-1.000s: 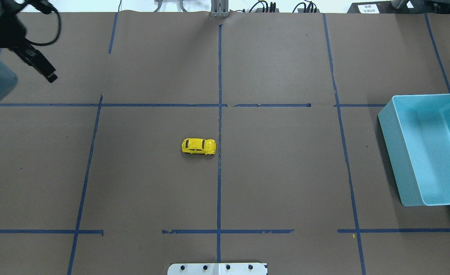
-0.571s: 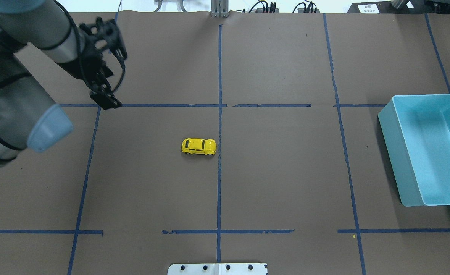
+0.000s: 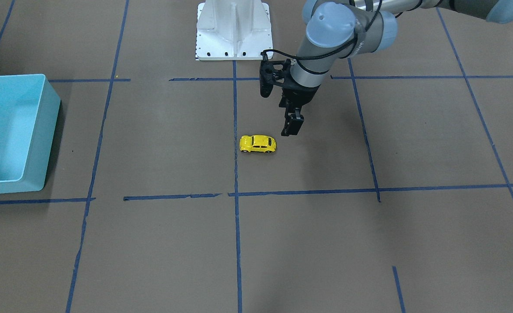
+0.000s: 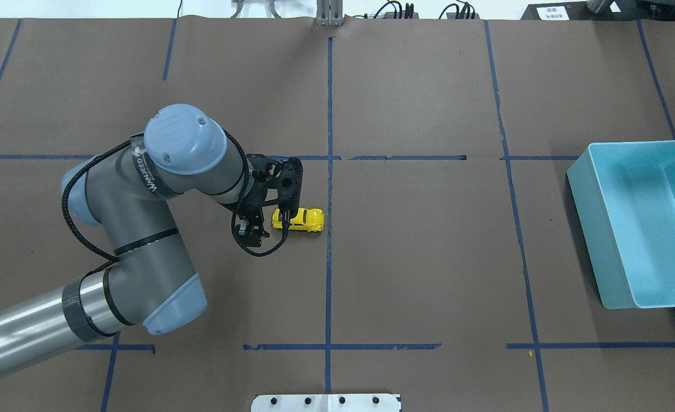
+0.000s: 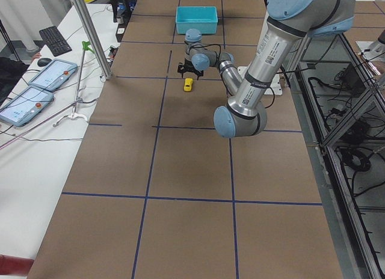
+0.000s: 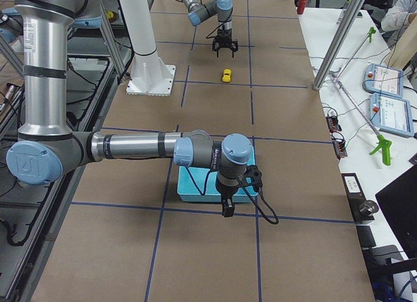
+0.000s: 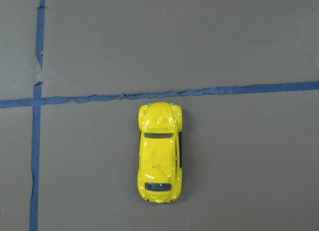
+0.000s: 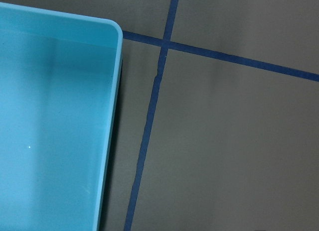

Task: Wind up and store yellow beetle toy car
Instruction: 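Reach the left gripper down over the yellow beetle toy car, then close the left gripper on the yellow car and press it down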

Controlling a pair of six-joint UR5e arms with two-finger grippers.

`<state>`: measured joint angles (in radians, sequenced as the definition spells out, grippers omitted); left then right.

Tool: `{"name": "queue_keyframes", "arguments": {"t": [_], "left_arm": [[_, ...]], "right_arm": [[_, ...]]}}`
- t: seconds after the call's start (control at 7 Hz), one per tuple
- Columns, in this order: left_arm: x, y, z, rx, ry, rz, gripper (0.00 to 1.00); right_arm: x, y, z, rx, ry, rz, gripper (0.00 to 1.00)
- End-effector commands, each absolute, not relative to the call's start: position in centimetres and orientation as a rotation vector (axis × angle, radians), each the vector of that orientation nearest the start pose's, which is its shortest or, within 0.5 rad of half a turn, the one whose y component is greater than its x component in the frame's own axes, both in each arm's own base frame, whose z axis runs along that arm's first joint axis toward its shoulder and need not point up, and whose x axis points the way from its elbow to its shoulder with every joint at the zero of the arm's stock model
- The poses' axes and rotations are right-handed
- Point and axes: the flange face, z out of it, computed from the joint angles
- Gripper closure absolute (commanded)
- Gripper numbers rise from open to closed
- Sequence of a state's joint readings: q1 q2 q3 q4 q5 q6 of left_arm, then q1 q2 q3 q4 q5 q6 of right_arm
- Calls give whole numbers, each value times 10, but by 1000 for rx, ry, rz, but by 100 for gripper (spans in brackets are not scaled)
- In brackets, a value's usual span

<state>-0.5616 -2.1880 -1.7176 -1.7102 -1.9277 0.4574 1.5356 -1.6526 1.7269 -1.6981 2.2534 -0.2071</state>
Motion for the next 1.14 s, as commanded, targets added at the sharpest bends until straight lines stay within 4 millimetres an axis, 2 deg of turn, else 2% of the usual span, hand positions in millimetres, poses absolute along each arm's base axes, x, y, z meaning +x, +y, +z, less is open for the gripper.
{"name": "queue_keyframes", "arguments": {"t": [0.0, 0.29, 0.43, 1.0], "left_arm": [[531, -448, 225, 823, 622, 1481, 1], [562, -467, 224, 783, 620, 1464, 1], [566, -469, 222, 785, 621, 1464, 1], [583, -475, 235, 777, 626, 1470, 1]], "right_arm": [[55, -454, 640, 6, -686, -214, 0], [55, -453, 641, 6, -684, -214, 0], [55, -451, 643, 0, -685, -212, 0], [55, -452, 643, 1, -685, -212, 0]]}}
